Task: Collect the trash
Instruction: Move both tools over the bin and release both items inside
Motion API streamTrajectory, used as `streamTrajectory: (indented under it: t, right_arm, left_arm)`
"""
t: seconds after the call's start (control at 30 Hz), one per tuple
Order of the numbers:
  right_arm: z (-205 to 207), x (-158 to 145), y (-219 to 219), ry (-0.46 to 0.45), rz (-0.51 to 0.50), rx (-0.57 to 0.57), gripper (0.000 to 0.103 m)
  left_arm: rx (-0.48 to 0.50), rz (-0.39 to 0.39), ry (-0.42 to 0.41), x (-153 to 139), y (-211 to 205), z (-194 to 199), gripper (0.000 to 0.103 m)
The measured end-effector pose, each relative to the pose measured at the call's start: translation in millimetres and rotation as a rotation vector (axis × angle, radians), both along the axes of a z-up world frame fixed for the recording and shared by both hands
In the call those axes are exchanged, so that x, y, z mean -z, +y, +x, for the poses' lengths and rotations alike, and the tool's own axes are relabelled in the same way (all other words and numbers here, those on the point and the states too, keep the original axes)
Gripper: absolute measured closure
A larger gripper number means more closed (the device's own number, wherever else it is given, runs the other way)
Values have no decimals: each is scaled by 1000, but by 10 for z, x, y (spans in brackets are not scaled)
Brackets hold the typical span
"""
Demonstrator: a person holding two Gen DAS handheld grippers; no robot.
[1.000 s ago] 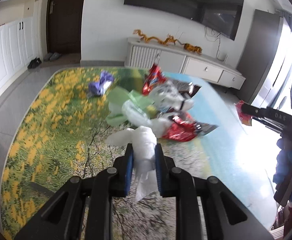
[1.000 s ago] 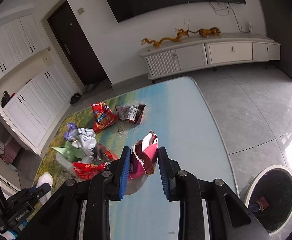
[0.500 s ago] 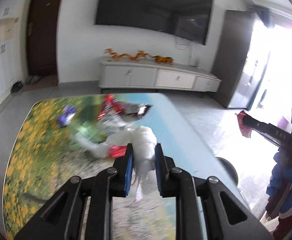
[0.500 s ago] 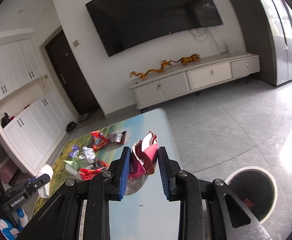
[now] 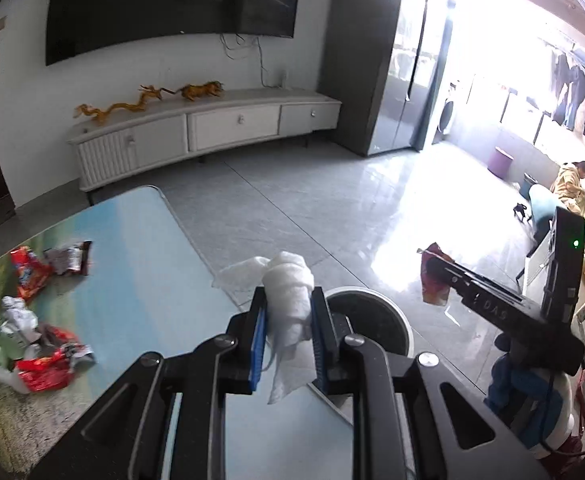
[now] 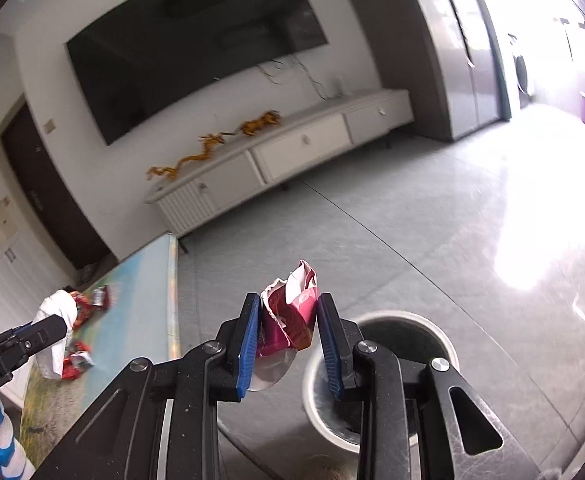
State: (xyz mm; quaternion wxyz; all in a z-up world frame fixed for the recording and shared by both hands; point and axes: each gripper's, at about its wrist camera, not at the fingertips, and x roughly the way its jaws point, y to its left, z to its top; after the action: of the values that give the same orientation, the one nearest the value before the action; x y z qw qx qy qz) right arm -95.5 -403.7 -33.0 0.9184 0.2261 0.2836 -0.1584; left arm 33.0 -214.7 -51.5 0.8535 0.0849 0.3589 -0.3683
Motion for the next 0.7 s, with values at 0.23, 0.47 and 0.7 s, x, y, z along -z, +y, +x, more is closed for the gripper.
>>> streamTrajectory:
  t: [0.23,0.47,0.7]
  right_arm:
    - [30,488,-528,94,78,88,74]
    - [95,826,-793,167,118,117,62]
    - [120,889,-889,191,114,145,50]
  left_arm:
    - [100,26,90,325,-957,113,83]
    - [153,1,213,593,-1503,294,51]
    - [136,-5,212,562,-1628,460,46]
